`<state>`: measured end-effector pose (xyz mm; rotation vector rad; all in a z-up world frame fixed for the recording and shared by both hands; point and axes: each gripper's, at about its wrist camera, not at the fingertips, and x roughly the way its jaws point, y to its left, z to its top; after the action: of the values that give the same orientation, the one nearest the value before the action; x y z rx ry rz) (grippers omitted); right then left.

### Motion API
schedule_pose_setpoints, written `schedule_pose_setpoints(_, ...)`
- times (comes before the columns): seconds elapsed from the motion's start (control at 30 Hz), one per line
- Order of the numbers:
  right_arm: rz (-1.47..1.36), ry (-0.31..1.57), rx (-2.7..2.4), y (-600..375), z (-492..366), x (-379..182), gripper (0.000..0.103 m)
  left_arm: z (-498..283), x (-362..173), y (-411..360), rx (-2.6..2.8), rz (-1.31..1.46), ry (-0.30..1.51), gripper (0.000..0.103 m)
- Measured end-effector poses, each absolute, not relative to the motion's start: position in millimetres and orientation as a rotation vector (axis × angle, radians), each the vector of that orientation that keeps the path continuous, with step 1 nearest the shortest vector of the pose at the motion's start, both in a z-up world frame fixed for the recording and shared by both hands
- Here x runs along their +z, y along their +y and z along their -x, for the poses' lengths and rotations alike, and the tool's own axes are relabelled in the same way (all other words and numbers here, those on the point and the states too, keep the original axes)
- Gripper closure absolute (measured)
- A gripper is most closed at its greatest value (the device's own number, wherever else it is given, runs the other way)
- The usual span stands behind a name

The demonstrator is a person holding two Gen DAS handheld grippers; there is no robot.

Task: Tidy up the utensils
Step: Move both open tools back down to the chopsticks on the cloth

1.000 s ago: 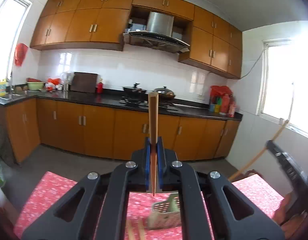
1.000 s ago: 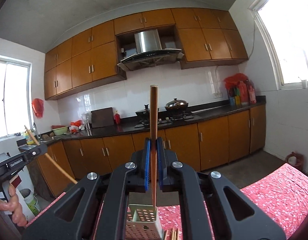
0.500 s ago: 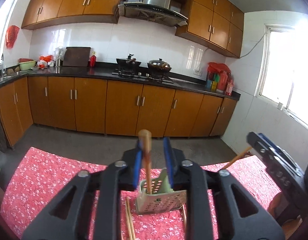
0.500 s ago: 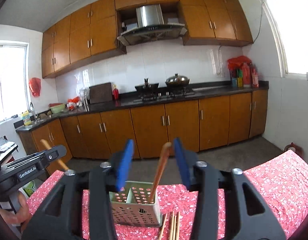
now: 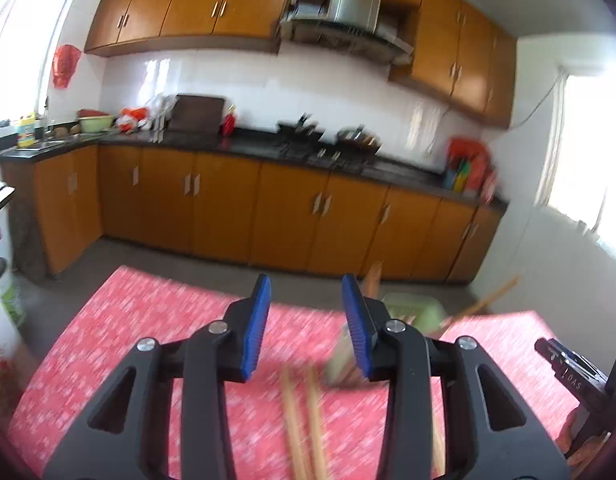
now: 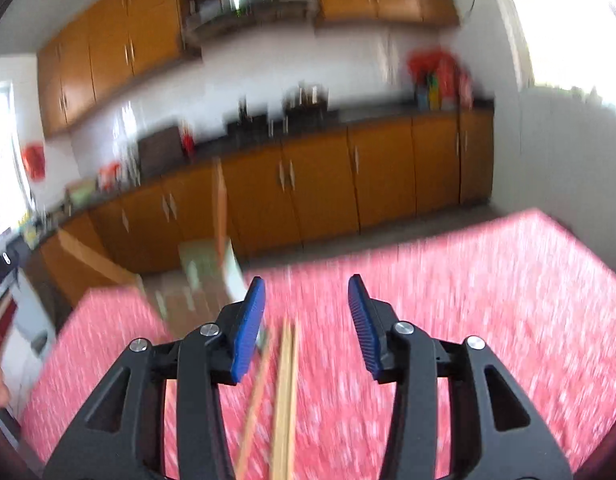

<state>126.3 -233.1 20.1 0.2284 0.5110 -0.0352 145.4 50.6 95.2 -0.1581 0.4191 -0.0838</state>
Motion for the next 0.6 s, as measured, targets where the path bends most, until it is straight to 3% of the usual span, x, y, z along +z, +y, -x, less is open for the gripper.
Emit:
schedule_pose_setpoints(0.1,-0.235,0.717,0.027,-225.3,-136.3,-41.5,0.087,-143.1,47.2,53.1,-0.057,0.117,0.533,0.065)
schedule_pose_setpoints(0.13,-0.245,0.771,0.050,-221.5,-138.3,-58.8,0.088,-143.0,37.0,53.9,-0.053,0.111,0.559,0.065)
schedule_pose_setpoints(0.33,-0.251,0.881,0.074,-202.3,-142.3,-104.0,0.089,-144.7,-37.5,57.4,-0.073,0.132,0.767,0.065)
schedule_pose_setpoints(0.6,-0.218,0.900,0.095,-193.5,-148.8,-113.2,0.089,-140.1,-67.5,49.2,-0.110,0.135,0.835,0.065)
